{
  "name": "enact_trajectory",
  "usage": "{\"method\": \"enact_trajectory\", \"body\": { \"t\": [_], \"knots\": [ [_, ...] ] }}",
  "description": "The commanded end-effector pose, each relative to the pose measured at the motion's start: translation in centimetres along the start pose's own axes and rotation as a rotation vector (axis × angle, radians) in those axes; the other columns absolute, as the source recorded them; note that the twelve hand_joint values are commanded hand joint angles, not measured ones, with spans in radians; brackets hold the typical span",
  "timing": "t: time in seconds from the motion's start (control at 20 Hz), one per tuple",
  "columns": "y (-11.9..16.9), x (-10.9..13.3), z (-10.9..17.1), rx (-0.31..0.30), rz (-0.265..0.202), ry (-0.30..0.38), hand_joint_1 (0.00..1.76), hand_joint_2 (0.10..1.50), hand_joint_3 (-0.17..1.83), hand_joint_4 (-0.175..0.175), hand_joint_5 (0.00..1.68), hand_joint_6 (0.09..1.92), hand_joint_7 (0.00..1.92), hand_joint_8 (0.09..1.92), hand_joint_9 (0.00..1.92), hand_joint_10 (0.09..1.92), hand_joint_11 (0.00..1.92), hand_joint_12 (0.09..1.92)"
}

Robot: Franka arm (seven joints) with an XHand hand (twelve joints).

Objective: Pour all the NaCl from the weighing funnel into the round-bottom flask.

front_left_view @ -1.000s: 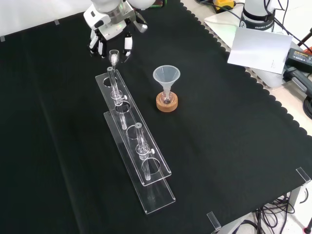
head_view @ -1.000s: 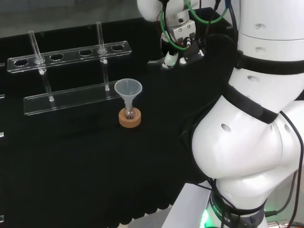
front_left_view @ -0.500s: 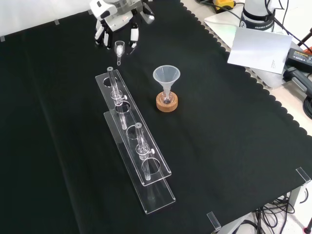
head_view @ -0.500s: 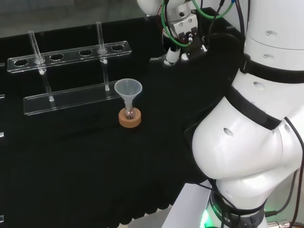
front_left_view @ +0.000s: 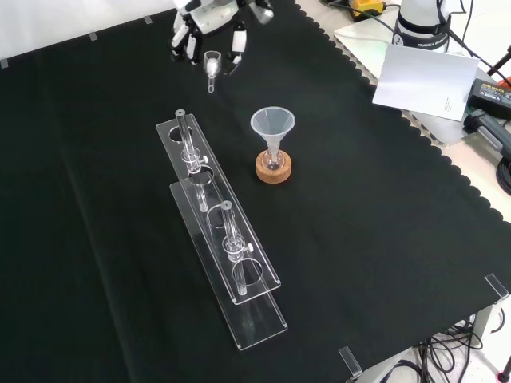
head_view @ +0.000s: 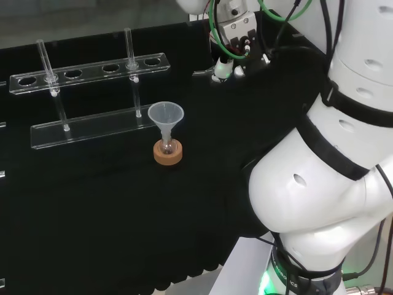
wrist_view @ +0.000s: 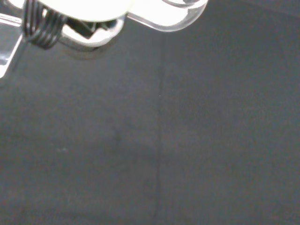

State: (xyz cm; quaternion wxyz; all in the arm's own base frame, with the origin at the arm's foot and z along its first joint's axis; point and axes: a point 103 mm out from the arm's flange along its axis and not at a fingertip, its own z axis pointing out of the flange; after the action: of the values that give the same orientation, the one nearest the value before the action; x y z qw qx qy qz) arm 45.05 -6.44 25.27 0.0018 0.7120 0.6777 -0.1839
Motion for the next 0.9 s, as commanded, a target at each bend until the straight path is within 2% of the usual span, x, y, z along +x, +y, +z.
{"method": "enact_trajectory", "body": {
  "t": [0.05,0.35,0.55,0.9],
  "knots": [
    [-4.9,2.9,-1.4,0.019,0.022,-0.054,1.14,0.64,0.62,0.175,1.37,0.48,0.61,0.68,1.06,0.30,0.92,0.96],
    [-7.3,4.5,-2.3,0.026,0.023,-0.091,1.14,0.64,0.62,0.175,1.37,0.48,0.61,0.68,1.07,0.30,0.94,0.96],
    [-8.8,5.8,-2.3,0.032,0.026,-0.084,1.14,0.64,0.62,0.175,1.37,0.48,0.61,0.68,1.07,0.30,0.94,0.96],
    [-10.0,7.9,-2.0,0.056,0.017,-0.101,1.14,0.64,0.62,0.175,1.37,0.48,0.61,0.68,1.07,0.29,0.94,0.95]
  ]
}}
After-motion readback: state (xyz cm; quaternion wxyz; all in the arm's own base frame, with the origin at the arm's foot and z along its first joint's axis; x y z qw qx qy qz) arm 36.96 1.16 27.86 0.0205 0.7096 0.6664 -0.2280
